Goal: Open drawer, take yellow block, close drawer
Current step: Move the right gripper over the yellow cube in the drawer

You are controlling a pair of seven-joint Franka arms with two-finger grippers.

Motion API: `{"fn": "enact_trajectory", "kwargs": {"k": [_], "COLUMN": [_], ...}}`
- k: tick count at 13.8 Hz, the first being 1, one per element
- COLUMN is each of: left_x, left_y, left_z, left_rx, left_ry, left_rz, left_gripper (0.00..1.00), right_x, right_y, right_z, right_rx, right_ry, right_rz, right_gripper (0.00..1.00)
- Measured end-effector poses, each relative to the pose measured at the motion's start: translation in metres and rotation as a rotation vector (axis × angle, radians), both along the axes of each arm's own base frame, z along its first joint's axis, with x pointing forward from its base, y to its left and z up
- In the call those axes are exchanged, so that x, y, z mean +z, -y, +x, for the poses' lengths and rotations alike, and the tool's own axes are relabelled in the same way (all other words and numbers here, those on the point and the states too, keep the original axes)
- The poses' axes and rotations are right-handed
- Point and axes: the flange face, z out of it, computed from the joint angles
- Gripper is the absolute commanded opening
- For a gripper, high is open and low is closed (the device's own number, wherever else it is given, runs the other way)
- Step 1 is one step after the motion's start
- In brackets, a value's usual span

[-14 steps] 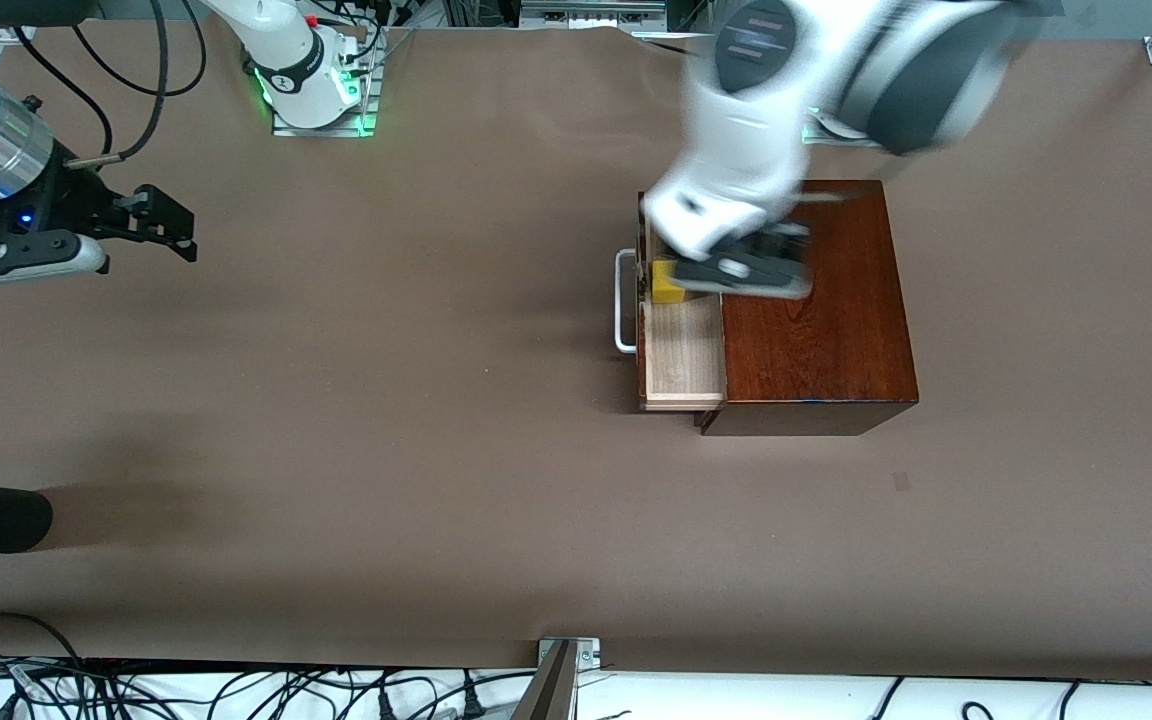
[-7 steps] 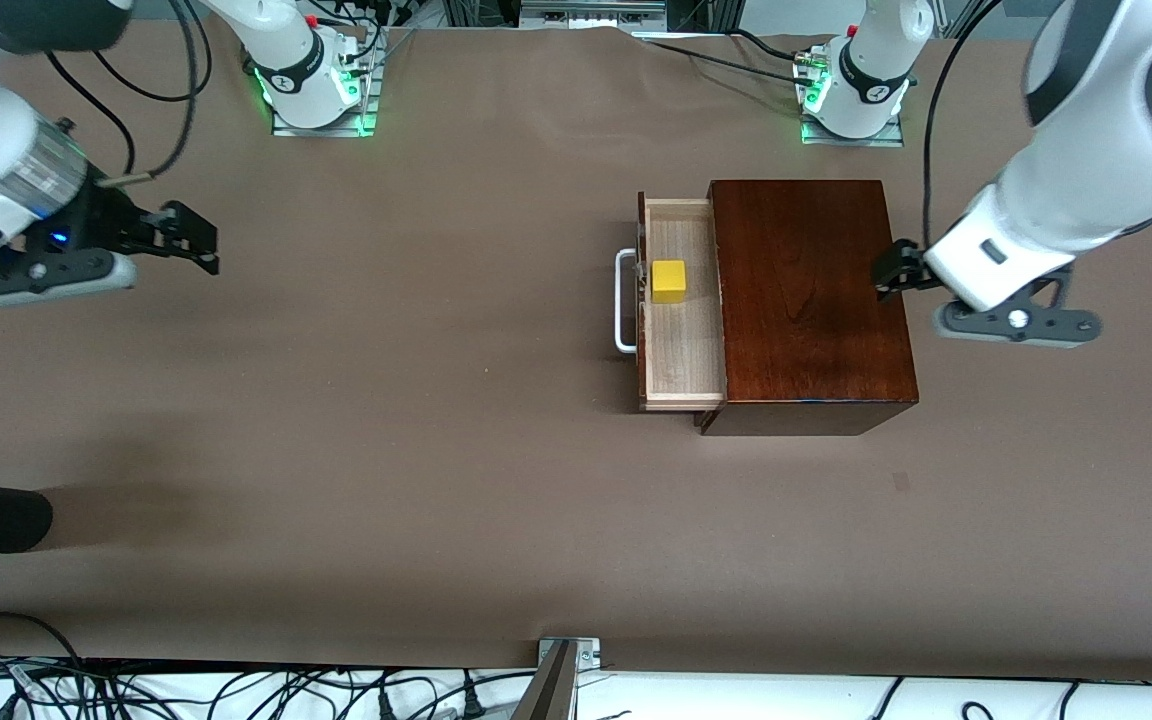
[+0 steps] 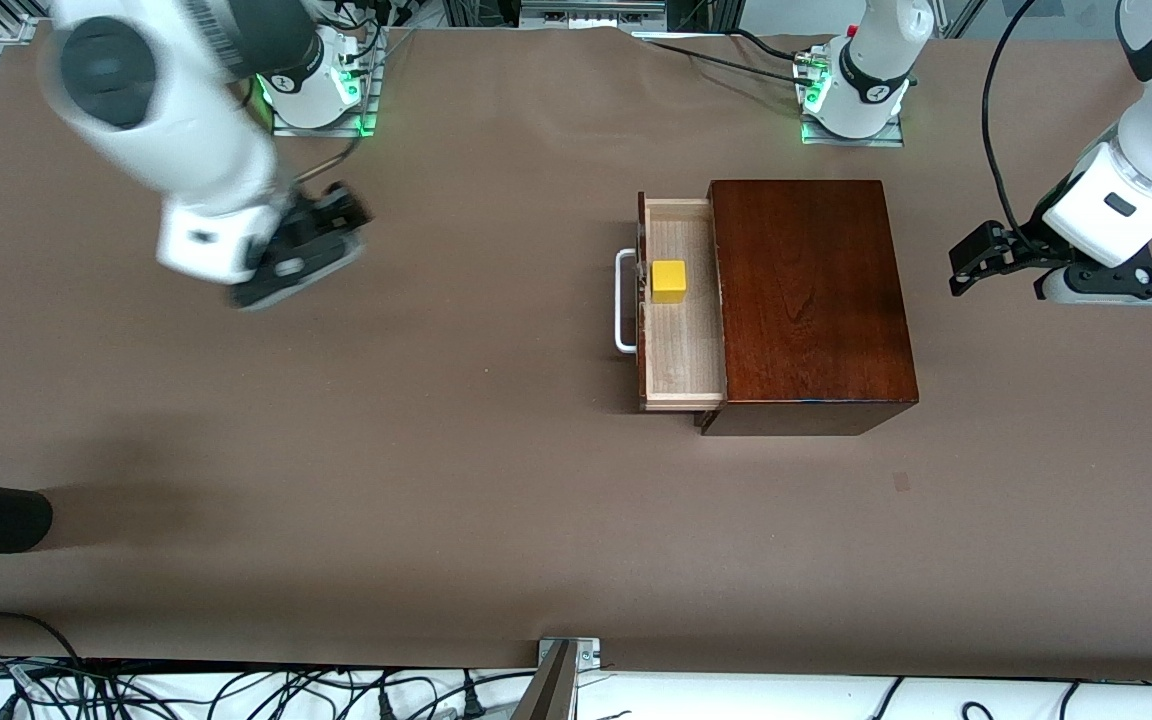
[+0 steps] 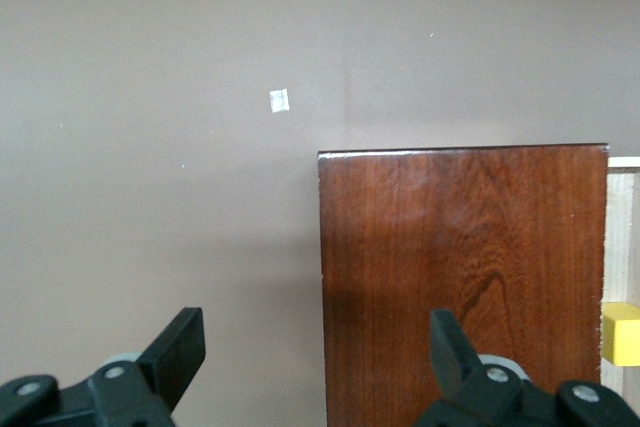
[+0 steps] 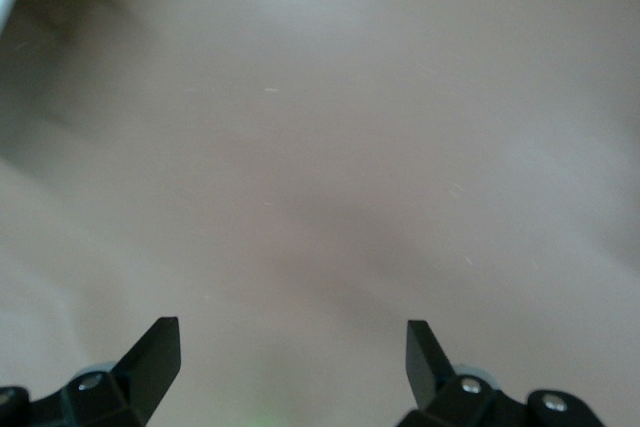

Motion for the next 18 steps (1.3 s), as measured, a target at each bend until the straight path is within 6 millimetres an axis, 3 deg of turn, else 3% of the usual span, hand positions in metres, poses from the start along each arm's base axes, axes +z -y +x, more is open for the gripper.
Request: {"fn": "enact_trajectory", "kwargs": {"k": [2, 7, 9, 12, 18], "left_x": [-0.001, -0.001, -0.001, -0.001, -0.001], "left_y": [-0.003, 0.002, 0.002, 0.004, 0.010], "left_z": [0.000, -0.001, -0.001, -0.001, -0.002], "left_rx": [0.004, -0.004, -0.005, -0.009, -0.018], "left_ry": [-0.003, -0.004, -0.004, -0.004, -0.003], "left_rz": [0.000, 0.001, 0.001, 0.001, 0.001], "left_gripper": [1.00, 1.00, 1.00, 1.00, 1.00], "right_x": [-0.008, -0.056, -0.076, -0.105, -0.146], "right_y": [-0.063, -0.230, -0.284, -0.325, -0.354], "right_z": [-0.027, -0.093, -0.108, -0.109, -0.121], "right_rx": [0.124, 0.438, 0.516, 0.631, 0.812], "right_ry": [0.027, 0.121, 0.146, 0.196, 0.256], "right_rz": [0.020, 0.044, 0.057, 0.106, 0.086], "right_gripper": [1.00, 1.00, 1.00, 1.00, 1.00]}}
